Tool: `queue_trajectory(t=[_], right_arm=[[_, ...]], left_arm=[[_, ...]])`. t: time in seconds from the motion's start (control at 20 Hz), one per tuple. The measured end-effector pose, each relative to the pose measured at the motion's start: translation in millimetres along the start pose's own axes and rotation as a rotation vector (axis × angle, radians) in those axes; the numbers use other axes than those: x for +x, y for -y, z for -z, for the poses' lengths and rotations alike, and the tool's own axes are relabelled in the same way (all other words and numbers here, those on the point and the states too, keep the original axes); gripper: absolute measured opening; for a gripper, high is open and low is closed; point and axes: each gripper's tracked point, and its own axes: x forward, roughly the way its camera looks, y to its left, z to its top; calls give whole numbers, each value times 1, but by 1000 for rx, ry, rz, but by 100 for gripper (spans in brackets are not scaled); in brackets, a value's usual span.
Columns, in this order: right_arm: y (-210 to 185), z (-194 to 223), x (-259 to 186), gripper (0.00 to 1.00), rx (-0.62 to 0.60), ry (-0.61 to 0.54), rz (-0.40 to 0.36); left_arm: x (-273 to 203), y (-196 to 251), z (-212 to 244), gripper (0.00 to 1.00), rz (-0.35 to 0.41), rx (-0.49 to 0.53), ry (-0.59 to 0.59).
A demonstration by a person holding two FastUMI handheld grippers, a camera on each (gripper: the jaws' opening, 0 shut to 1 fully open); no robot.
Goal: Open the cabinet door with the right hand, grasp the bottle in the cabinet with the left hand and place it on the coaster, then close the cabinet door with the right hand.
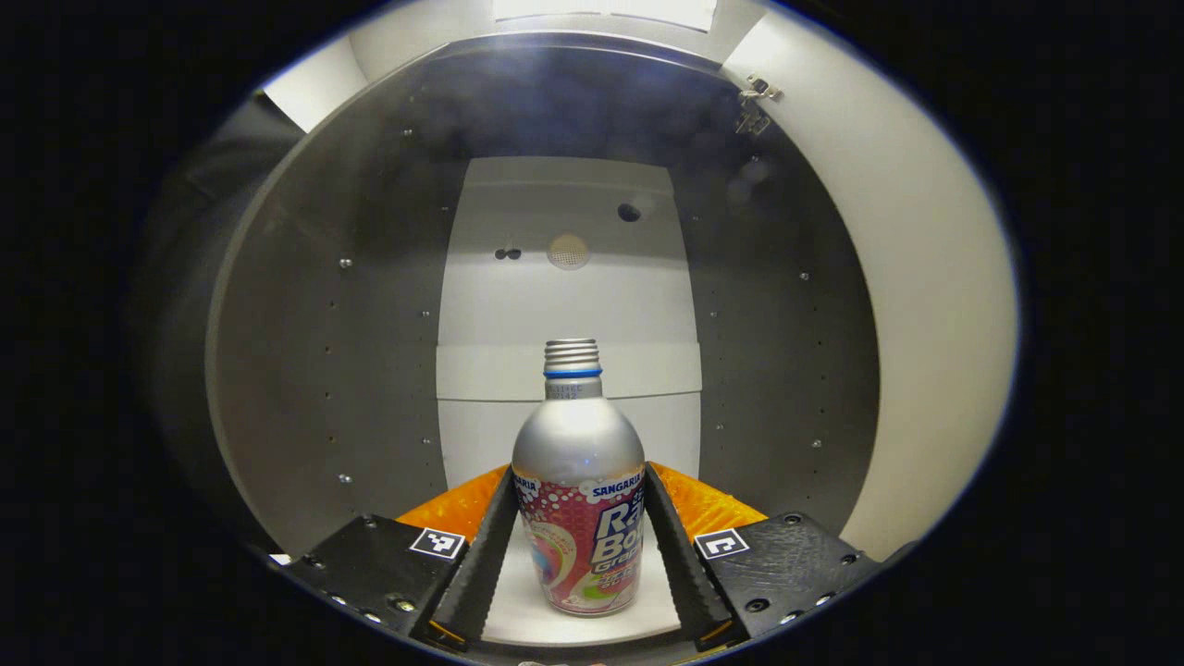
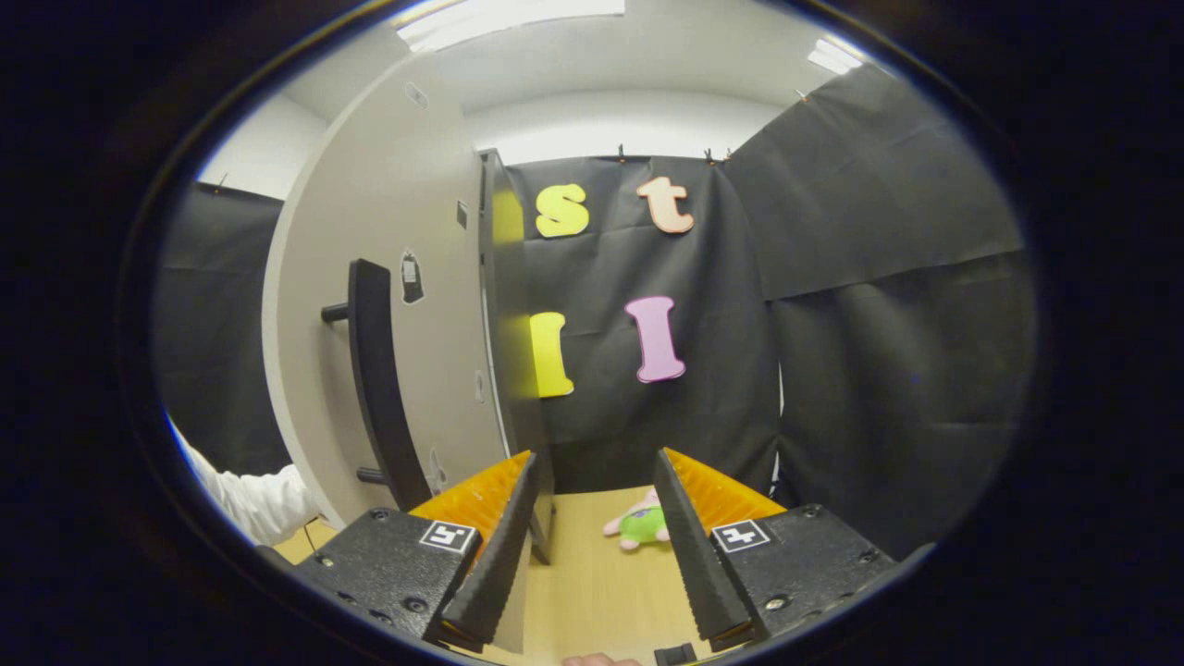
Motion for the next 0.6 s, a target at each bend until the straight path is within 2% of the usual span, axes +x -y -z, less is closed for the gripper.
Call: queue_trajectory(t=[0.2,0.4,0.6], right_arm=[[-5,-1,2,78,-3,4,-27],[-11,-7,3,79,13,26,-45],[-15,-12,3,78,30,42,-64]], left_arm=[[-54,-18,5,75,-43,17,28],[-125,-41,7,75,-109,96,67],[-183,-63,32,75,-202,155,59]])
